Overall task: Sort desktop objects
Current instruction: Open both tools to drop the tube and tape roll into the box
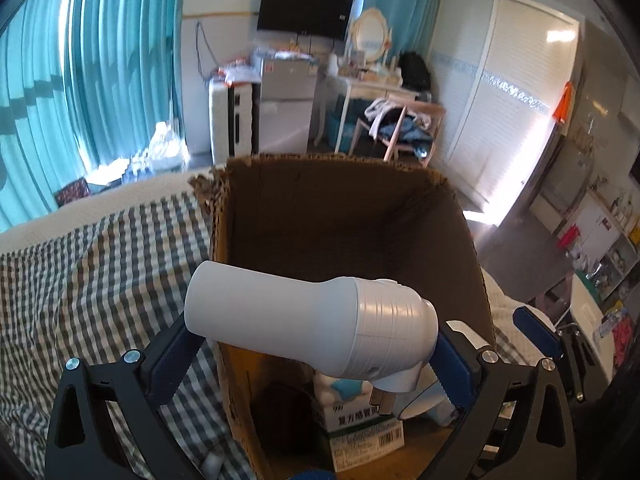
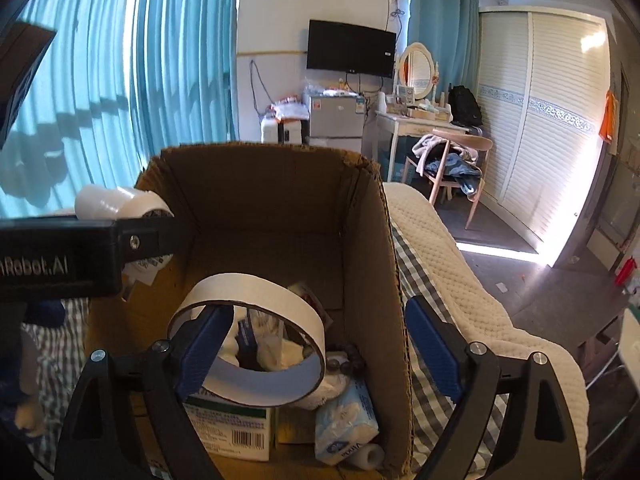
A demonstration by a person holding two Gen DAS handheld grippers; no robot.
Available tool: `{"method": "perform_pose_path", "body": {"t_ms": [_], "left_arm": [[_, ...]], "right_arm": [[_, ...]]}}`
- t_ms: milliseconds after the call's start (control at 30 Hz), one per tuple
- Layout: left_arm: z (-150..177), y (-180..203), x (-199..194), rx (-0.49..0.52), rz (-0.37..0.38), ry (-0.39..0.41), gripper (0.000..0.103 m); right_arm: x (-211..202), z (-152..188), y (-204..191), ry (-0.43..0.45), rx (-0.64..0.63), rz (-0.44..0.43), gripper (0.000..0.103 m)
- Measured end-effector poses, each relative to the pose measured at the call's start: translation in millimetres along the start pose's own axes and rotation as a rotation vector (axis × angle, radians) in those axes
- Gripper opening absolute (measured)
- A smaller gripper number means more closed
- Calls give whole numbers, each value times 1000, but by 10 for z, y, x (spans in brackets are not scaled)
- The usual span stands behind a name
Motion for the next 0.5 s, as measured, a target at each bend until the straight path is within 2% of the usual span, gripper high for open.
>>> {"method": "perform_pose_path", "body": {"t_ms": [133, 233, 267, 333, 433, 500], "left_arm": [[76, 50, 156, 25, 10, -131, 103], [70, 216, 315, 225, -141, -191, 103], [58, 263, 349, 259, -157, -210, 103], [45, 302, 331, 254, -125, -241, 103], [-43, 315, 140, 254, -122, -193, 103], [-94, 284, -1, 211, -96, -156, 103]], "right_arm": [[94, 153, -42, -129, -15, -26, 91], [223, 315, -95, -245, -84, 8, 92], [238, 348, -115, -264, -109, 28, 92], [203, 357, -123, -270, -117, 41, 92], [57, 325, -99, -233, -90, 2, 92], [-31, 318, -76, -207, -76, -8, 92]]}}
Point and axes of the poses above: each gripper's, at about its wrist camera, not at the fingertips, and x roughly the way its jaws point, y to its right, z to its underside, the point moved 6 cm from there along x, roughly the way its jaws point, and after that the axes turned 5 degrees about -x, right-handed, at the moved point
